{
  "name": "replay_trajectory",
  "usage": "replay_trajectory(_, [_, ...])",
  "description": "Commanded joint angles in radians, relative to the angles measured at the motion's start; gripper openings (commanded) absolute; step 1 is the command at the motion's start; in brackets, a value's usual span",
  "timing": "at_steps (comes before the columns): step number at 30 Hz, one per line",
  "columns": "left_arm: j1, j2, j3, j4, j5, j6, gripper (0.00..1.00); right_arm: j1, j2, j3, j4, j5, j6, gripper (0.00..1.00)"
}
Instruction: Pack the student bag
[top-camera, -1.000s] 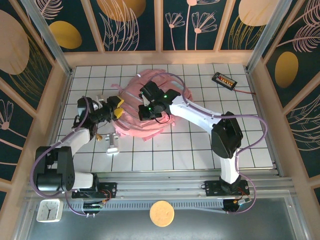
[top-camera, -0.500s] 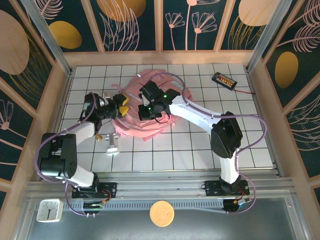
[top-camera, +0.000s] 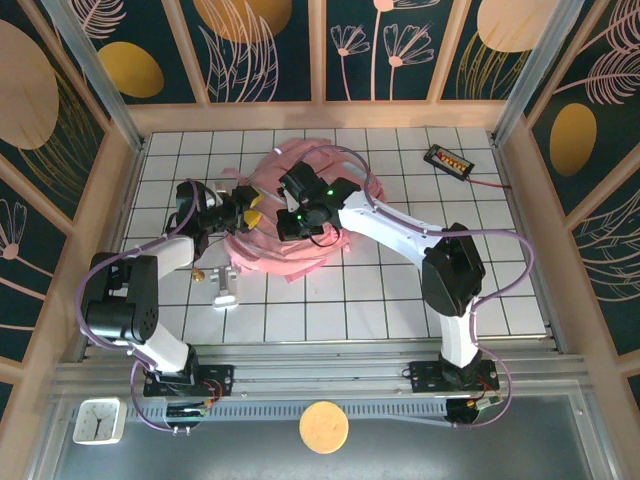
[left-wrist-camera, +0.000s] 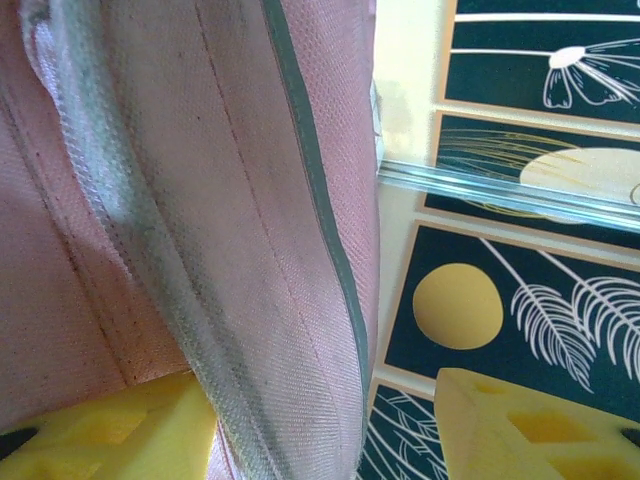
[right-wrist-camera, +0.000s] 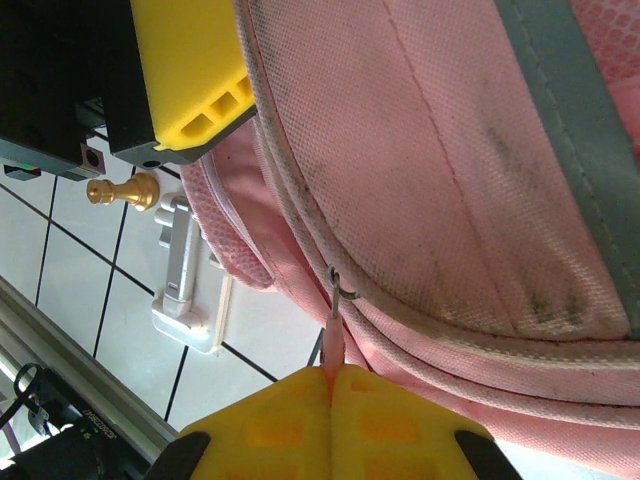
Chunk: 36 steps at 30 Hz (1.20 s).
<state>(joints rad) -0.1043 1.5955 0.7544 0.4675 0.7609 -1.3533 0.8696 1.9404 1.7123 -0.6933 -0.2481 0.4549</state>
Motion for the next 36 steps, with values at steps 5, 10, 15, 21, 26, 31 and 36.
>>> replay_trajectory(5, [-0.017,0.028,0.014,-0.074,0.007,0.043,0.65,0.022,-0.026,0.022,0.002,-0.016,0.006,0.0])
replay_trajectory(10, [-0.017,0.01,0.012,-0.123,-0.011,0.081,0.99,0.022,-0.039,0.001,0.017,-0.014,0.011,0.0])
replay_trajectory(15, [-0.018,-0.002,0.014,-0.146,-0.036,0.107,0.99,0.027,-0.046,0.0,0.011,-0.011,0.01,0.0])
replay_trajectory(21, [-0.029,0.017,0.025,-0.118,-0.044,0.1,0.98,0.033,-0.051,-0.006,0.016,-0.007,0.014,0.0])
replay_trajectory(26, [-0.035,0.027,0.015,-0.059,-0.042,0.054,0.71,0.041,-0.051,-0.006,0.023,-0.005,0.02,0.0])
replay_trajectory(31, [-0.035,0.023,-0.006,-0.023,-0.035,0.024,0.33,0.042,-0.057,-0.016,0.024,-0.002,0.019,0.0])
replay_trajectory(36, [-0.035,0.009,-0.03,0.012,-0.03,-0.001,0.0,0.042,-0.057,-0.018,0.021,0.009,0.016,0.0])
